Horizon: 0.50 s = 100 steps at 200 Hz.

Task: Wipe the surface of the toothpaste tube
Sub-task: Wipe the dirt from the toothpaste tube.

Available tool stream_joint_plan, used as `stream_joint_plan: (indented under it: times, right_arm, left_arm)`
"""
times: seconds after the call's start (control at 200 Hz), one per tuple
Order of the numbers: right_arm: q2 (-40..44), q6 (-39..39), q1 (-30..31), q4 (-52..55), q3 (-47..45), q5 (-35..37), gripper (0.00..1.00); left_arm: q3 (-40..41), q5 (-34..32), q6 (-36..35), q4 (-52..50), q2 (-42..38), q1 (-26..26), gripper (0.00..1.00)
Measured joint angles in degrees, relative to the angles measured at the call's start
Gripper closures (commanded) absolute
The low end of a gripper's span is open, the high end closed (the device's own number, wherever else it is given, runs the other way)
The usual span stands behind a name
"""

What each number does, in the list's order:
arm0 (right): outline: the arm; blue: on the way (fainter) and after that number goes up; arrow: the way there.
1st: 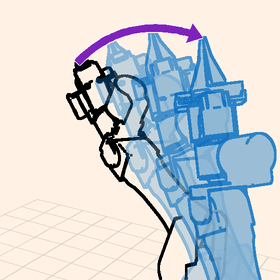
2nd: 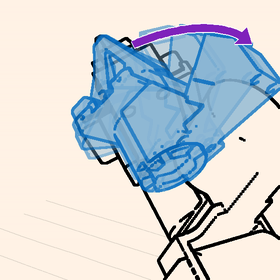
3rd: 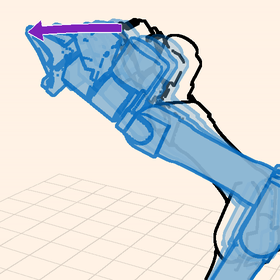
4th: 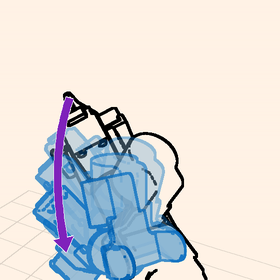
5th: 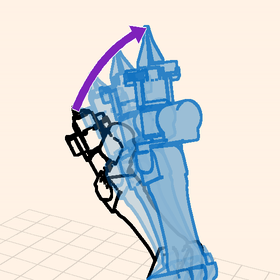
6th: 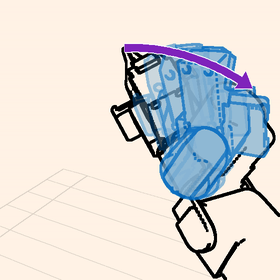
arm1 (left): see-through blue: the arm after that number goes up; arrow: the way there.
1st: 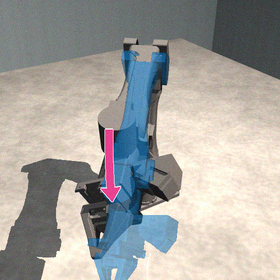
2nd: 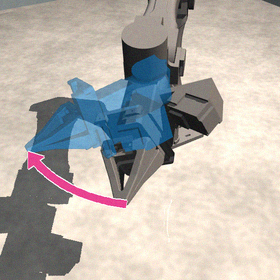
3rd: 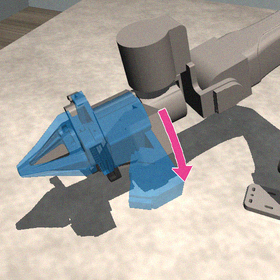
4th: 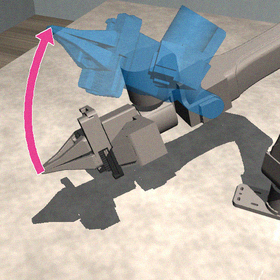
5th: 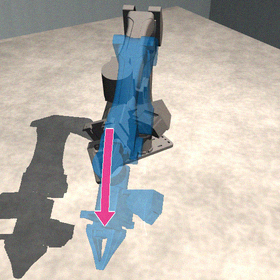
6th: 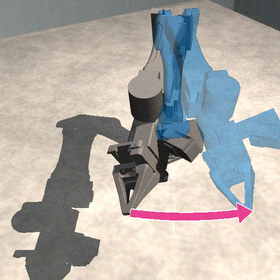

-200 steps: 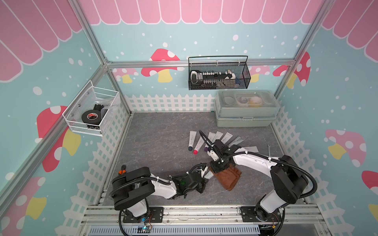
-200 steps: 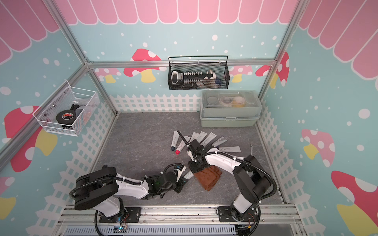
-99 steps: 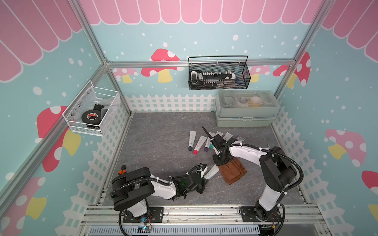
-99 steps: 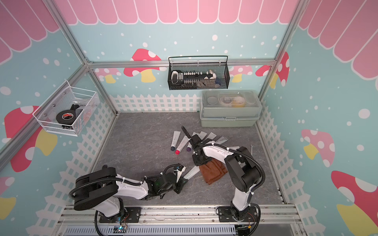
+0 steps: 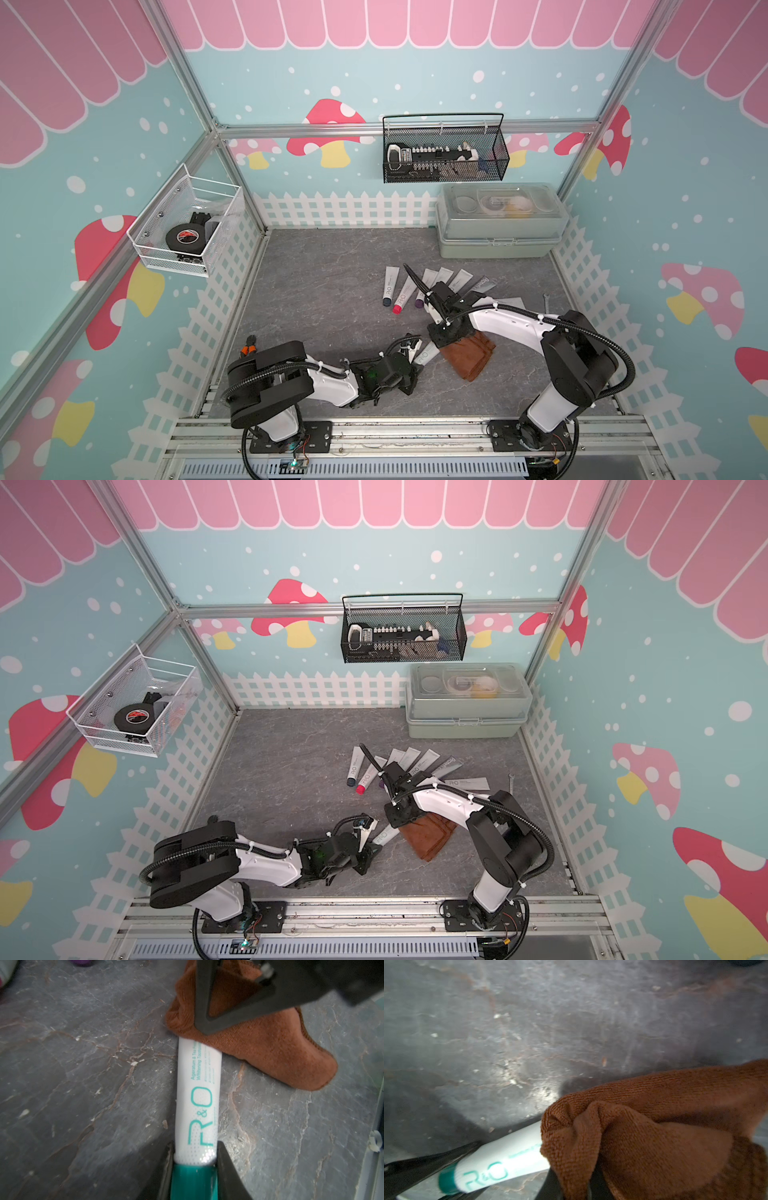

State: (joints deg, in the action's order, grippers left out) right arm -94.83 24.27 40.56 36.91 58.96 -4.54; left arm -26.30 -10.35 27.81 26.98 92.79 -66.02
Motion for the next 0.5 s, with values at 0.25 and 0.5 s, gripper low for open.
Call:
stream_joint_plan:
  times: [0.25,0.5]
  right_arm:
    - [-0.3,-0.1,0.5,-1.0,-0.4,-1.0,0.89]
    - [-4.2,0.1,-2.5,0.0,2.7,3.2,0.89]
  left_arm:
    - [-0.9,-0.3,-0.1,-1.8,0.0,-0.1,0.74]
    - [-0.5,-0.2,0.3,-1.1,0.0,-0.1,0.74]
